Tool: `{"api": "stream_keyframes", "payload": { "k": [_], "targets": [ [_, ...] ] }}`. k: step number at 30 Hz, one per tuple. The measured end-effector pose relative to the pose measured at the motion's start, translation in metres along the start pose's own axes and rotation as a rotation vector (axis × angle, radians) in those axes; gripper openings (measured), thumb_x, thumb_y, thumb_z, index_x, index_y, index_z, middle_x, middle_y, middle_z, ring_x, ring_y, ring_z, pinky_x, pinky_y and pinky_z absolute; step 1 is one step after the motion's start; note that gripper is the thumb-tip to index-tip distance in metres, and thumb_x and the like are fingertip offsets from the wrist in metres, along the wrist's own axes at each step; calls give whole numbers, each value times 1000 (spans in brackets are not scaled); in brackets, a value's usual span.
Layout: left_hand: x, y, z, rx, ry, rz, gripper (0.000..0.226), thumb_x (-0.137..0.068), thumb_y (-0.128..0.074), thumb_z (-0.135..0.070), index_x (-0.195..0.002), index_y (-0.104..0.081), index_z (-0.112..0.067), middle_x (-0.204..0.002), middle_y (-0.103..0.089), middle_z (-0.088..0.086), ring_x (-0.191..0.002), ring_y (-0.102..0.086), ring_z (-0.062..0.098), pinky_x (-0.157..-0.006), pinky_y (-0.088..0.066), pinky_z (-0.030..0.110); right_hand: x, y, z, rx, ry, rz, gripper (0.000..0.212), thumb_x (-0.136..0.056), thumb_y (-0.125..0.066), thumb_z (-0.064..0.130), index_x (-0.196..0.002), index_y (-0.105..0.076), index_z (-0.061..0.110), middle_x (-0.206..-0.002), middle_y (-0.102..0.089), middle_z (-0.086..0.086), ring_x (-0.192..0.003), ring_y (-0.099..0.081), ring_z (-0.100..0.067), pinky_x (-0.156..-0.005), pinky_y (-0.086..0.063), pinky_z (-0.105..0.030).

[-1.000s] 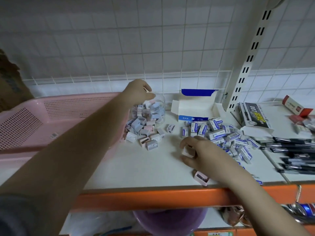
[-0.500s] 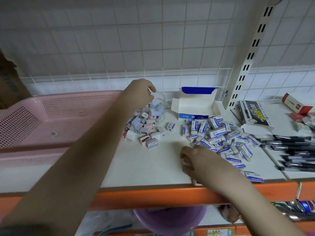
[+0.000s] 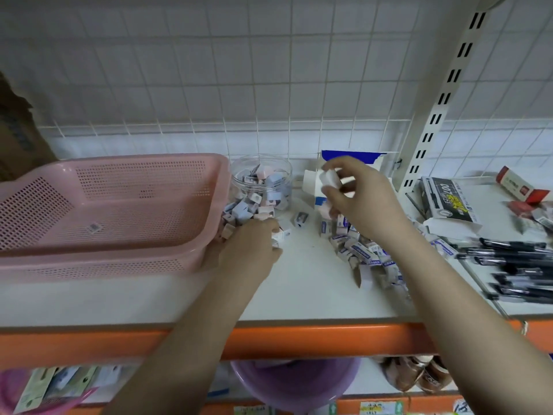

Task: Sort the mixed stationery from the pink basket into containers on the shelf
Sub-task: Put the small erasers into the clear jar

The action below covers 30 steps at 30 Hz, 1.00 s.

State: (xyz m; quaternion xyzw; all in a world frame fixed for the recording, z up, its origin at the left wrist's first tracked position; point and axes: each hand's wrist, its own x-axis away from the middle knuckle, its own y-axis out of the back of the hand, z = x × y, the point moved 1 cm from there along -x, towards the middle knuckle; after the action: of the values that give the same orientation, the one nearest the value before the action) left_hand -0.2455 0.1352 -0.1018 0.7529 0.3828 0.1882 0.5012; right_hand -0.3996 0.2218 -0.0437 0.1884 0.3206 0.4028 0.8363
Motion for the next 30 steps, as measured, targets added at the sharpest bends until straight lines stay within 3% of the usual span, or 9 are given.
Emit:
{"api": "stream_keyframes", "payload": {
  "k": [6,11,13,16,20,22,24,26,30],
  "targets": [
    [19,1,7,-50,27,-91,13,-88,-58,-23,-101,-60,-23,-96,-48,-11,-98,-51,12,-80,-43,29,-68,-38,19,16,198,8,28,-89,-59,8,-115,-60,18,-107,-61,-8,-80,-66,-25,-81,-52,-35],
    [33,0,11,-61,-6,-159,17,-83,-62,-20,-100,-61,-23,-106,-57,-5,-102,-53,16,-89,-42,33,-114,-74,29,143,271,86,29,-93,-51,6,-121,-57,9,-115,-57,-14,-90,-65,-27,-76,-42,-21],
    [35,1,12,-63,36,-205,32,-84,-62,-31,-115,-58,-25,-120,-51,-5,-110,-51,16,-92,-42,30,-120,-89,17,247,254,178,32,-94,-48,7,-124,-56,10,-120,-57,-17,-100,-61,-30,-81,-39,-23],
    [30,4,12,-157,138,-229,66,-83,-57,-56,-139,-35,-28,-143,-33,-1,-129,-39,19,-95,-42,33,-116,-95,3,372,212,324,37,-98,-40,10,-134,-49,12,-123,-58,-16,-110,-56,-29,-89,-42,-30],
    [16,0,10,-263,268,53,96,-79,-46,-73,-150,-4,-24,-155,-7,13,-143,-13,30,-110,-27,38,-97,-72,5,353,202,406,45,-98,-35,8,-141,-42,16,-113,-61,-10,-100,-54,-20,-83,-41,-25],
    [12,-2,8,-350,279,107,94,-81,-38,-74,-150,-9,-18,-151,-18,18,-139,-20,34,-109,-28,39,-86,-53,5,351,191,354,37,-98,-42,14,-134,-50,17,-120,-61,-9,-109,-56,-21,-89,-42,-28],
    [10,-3,4,-449,256,64,84,-85,-36,-71,-144,-23,-12,-141,-33,18,-131,-31,33,-102,-34,36,-68,-29,5,412,143,362,25,-96,-46,21,-117,-61,18,-111,-64,-5,-98,-60,-20,-85,-47,-31],
    [10,-5,-1,-544,202,-16,70,-90,-37,-63,-136,-32,-11,-135,-40,16,-128,-35,30,-99,-37,34,-42,-4,6,560,26,494,21,-94,-48,28,-103,-63,17,-103,-64,-3,-89,-59,-20,-77,-48,-32],
    [12,-18,-6,-537,31,-95,46,-97,-39,-40,-135,-38,-14,-133,-41,13,-129,-36,30,-101,-33,33,15,16,7,813,-175,765,36,-91,-52,38,-107,-62,7,-103,-66,-8,-95,-61,-23,-69,-42,-29]
  ]
}}
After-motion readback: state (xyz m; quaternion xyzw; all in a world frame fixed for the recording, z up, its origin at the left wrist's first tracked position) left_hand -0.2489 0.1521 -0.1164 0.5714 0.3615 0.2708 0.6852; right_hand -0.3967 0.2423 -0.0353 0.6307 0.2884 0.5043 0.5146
